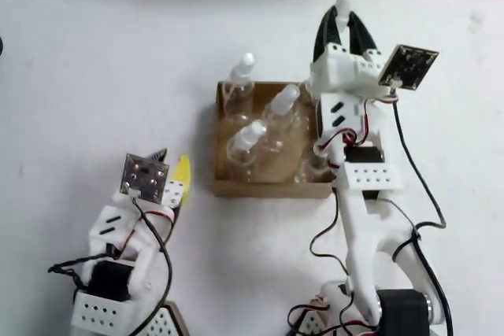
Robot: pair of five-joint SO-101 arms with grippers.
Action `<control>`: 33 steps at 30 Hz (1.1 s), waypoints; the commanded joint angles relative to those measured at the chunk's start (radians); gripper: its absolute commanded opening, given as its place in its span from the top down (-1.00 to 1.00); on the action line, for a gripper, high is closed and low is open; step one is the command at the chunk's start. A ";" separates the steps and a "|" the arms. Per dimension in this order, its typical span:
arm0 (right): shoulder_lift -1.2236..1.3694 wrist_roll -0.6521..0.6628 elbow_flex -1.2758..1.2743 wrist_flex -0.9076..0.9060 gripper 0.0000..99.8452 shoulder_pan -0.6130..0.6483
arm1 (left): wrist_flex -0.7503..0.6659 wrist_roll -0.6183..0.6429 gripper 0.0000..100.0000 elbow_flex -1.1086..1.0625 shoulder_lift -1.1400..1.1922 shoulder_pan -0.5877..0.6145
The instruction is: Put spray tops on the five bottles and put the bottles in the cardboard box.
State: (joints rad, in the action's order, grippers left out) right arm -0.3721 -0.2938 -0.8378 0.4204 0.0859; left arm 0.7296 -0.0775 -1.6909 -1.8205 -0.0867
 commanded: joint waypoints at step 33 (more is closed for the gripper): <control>0.102 0.350 -0.150 0.260 0.96 0.073 | -0.006 -0.012 0.79 0.000 -0.007 -0.015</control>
State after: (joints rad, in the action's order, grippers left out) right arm -0.2110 -0.0422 -0.9636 0.6567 0.1013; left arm 0.7296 -0.0775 -1.6909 -1.8205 -0.0867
